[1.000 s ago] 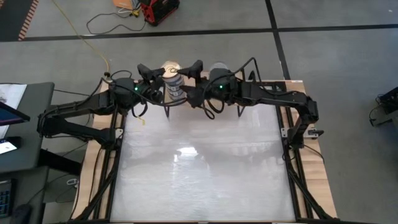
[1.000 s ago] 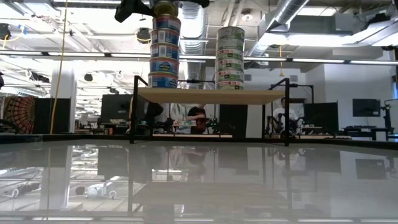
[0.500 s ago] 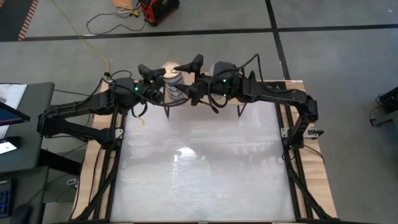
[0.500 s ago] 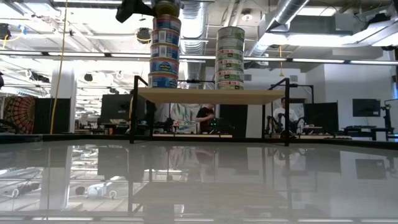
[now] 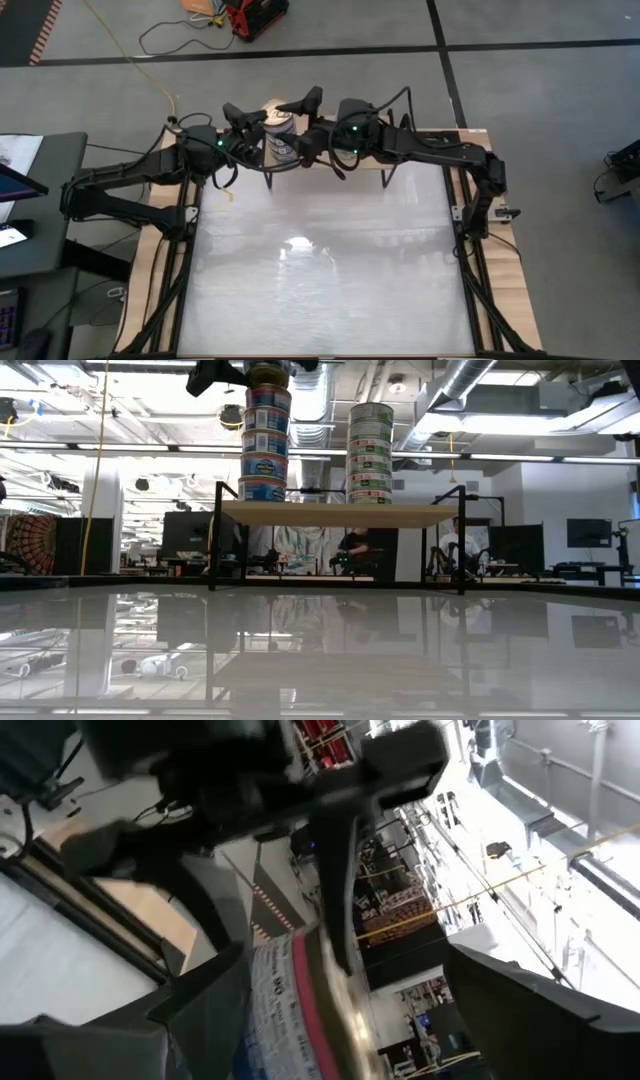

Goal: Stack canned seafood by type on shelf
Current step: Stack the blue tuna can on top of the other blue tuna can on the shelf

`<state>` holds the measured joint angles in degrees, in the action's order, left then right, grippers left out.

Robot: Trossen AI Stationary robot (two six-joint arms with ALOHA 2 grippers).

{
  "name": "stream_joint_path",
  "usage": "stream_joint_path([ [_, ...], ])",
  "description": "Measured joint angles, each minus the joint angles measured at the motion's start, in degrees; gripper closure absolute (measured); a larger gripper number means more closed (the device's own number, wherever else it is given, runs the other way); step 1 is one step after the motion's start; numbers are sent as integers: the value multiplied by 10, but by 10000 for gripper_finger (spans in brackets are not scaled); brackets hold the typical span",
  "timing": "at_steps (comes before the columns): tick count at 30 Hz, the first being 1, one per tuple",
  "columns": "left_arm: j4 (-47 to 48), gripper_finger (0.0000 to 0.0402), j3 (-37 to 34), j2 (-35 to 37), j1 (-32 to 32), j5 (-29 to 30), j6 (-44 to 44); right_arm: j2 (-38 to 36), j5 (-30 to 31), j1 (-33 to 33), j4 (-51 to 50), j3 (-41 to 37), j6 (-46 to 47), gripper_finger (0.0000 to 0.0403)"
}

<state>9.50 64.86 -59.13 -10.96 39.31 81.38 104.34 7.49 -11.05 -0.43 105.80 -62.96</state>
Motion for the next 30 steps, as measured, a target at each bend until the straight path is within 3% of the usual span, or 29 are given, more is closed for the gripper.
stream_joint_path([
  [23, 1, 184, 0, 0, 0, 0, 5, 1, 23, -11, 14, 0, 30, 40],
  [30, -1, 164, 0, 0, 0, 0, 5, 1, 32, -11, 9, 0, 32, 40],
])
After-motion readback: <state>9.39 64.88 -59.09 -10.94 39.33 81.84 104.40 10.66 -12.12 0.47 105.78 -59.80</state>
